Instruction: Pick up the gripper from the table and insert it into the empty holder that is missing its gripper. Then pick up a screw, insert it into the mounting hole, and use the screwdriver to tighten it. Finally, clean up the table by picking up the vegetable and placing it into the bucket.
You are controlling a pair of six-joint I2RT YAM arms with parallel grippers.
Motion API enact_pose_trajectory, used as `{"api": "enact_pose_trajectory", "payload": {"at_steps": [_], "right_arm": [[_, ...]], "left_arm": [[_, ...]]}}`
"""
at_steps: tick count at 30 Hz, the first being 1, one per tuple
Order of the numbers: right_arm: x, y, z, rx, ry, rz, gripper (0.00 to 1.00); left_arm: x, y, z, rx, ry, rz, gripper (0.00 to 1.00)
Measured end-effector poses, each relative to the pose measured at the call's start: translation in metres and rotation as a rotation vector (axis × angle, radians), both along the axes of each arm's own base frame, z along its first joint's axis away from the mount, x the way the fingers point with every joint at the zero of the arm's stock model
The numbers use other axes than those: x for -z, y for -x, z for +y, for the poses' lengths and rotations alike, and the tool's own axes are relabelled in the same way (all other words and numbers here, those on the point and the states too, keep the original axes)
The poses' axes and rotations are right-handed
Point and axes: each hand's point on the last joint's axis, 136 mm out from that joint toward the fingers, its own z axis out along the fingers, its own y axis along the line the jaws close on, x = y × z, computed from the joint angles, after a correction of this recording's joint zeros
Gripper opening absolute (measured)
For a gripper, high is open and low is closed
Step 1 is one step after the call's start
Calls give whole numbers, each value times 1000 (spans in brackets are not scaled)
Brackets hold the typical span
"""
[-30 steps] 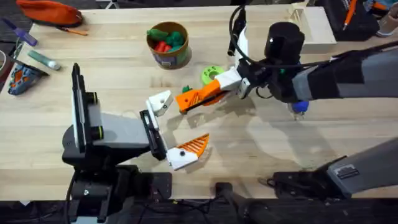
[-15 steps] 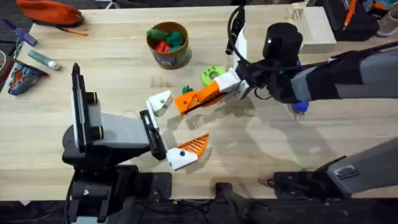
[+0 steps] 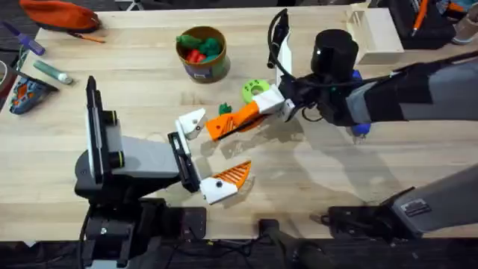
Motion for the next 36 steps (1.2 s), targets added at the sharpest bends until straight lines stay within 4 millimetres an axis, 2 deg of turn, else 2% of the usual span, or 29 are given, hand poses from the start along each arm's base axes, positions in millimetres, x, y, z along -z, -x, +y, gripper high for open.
{"api": "enact_pose_trajectory", "payload": {"at_steps": [12,36], "right_arm": [[-2,-2,1,7,-12,-29,9],[-3,-3,2,16,11,22,9]], "left_arm": [[0,0,0,0,0,0,985],[0,0,0,0,0,0,986]]}}
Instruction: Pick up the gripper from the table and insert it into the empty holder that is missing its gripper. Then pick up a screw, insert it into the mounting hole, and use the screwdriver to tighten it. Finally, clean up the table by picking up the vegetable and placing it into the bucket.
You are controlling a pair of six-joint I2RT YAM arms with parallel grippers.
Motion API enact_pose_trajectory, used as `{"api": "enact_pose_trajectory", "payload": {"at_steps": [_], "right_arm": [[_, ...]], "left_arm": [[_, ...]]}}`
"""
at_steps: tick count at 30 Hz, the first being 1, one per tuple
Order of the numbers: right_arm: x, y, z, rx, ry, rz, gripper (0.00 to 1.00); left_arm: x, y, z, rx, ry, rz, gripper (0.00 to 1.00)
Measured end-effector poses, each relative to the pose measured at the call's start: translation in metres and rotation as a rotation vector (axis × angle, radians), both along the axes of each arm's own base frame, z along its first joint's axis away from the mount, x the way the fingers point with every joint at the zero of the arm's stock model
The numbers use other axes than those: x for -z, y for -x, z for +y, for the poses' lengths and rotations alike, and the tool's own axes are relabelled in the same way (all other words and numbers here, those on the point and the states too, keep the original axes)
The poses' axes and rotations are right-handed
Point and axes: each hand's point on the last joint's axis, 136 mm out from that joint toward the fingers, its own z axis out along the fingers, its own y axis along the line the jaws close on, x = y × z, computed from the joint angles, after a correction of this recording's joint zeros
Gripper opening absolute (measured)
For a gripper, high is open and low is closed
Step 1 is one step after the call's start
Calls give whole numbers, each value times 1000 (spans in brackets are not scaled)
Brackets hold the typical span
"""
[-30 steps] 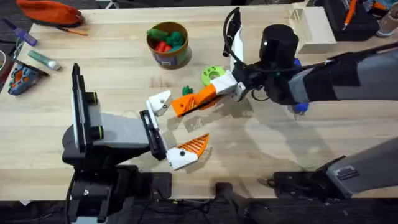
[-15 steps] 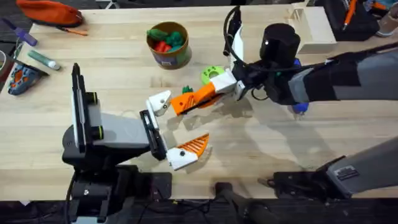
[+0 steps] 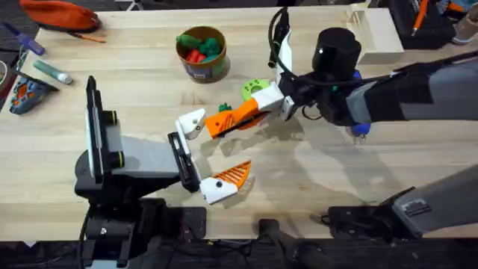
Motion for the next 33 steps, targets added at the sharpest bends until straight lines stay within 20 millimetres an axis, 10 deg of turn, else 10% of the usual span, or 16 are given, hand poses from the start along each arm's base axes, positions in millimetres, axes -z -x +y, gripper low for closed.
{"api": "enact_pose_trajectory", "payload": {"at_steps": [33], "right_arm": [[-2,-1,3,10,18,39,9]], "left_arm": [[0,0,0,0,0,0,986]]}}
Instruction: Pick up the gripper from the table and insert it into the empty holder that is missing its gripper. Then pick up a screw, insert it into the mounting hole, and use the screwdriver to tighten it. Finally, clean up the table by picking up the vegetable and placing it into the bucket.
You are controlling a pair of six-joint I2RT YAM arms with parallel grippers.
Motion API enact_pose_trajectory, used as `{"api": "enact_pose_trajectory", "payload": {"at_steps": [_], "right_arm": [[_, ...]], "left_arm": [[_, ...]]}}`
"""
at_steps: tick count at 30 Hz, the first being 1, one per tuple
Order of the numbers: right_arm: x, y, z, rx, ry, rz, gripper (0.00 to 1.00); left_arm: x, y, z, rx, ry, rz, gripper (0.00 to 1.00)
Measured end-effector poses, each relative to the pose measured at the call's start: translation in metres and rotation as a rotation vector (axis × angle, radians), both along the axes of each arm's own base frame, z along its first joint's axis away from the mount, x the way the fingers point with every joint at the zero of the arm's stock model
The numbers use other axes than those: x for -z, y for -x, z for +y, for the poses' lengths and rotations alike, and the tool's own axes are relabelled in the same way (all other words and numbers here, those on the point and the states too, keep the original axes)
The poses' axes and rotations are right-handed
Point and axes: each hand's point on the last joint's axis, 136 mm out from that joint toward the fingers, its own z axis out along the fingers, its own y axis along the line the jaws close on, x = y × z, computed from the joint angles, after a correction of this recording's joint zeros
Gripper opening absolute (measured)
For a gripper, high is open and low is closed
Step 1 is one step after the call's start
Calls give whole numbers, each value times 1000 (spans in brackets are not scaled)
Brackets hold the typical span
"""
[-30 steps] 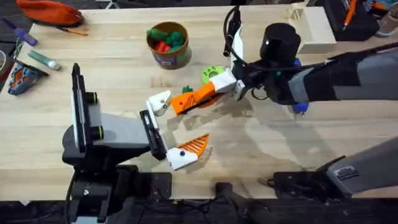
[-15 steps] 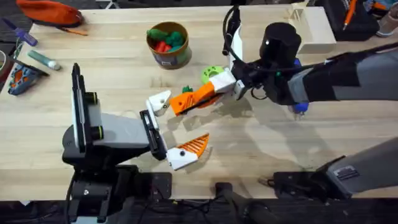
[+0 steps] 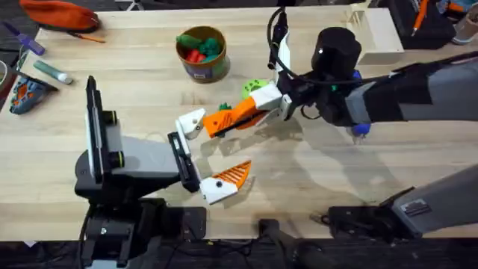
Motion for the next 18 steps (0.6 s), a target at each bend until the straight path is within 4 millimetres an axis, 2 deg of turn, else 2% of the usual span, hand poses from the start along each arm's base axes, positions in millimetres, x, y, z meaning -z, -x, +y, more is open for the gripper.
{"api": "enact_pose_trajectory", "payload": {"at_steps": [12,18], "right_arm": [[1,-4,3,30,15,23,9],[1,1,8,14,16,22,9]], "left_arm": [[0,0,0,0,0,-1,985],[0,0,0,0,0,0,987]]}}
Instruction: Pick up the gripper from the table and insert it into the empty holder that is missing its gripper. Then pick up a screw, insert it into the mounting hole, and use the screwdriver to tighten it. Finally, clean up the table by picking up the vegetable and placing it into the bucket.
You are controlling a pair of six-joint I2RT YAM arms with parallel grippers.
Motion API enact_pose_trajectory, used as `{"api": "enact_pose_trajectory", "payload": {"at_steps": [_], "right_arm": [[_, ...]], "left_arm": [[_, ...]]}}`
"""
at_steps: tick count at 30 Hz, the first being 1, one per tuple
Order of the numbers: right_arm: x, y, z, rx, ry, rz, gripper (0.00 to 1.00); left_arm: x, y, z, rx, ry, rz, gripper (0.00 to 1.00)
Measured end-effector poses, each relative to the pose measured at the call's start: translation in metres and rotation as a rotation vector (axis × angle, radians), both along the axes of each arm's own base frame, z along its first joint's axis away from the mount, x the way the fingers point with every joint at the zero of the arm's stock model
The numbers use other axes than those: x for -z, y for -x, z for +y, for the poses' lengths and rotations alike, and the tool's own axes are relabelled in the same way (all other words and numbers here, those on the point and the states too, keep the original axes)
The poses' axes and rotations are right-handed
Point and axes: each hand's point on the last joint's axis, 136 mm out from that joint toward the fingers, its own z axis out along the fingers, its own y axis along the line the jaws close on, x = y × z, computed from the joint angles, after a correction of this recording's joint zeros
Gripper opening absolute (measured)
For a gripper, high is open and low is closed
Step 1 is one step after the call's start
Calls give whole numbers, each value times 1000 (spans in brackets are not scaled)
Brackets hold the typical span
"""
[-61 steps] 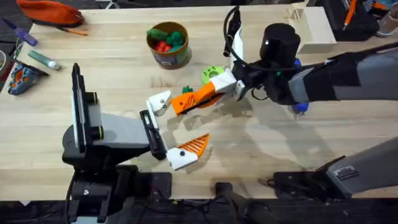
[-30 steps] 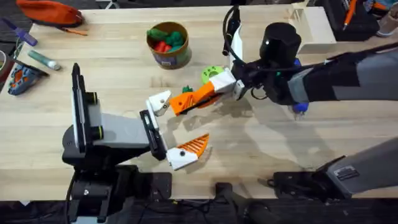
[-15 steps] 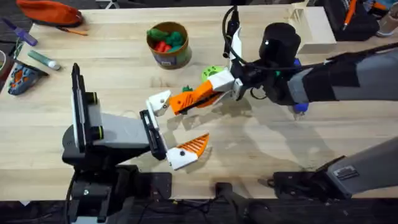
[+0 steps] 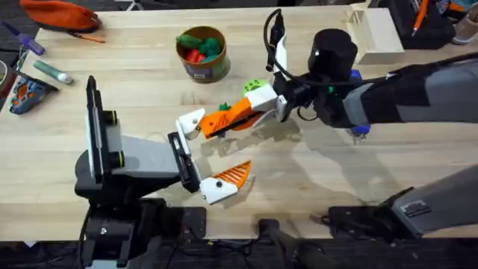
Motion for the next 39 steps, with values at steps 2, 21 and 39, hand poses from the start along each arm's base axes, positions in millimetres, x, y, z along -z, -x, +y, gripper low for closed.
{"api": "enact_pose_trajectory", "payload": {"at_steps": [2,21,39], "right_arm": [[0,1,1,0,1,-1,9],[2,-3,14,50,12,-12,9],[3,-2,25,75,25,-5,8]], "left_arm": [[0,0,0,0,0,0,986],[0,0,0,-4,3,7,985],[0,-1,0,-5,6,14,985]]}}
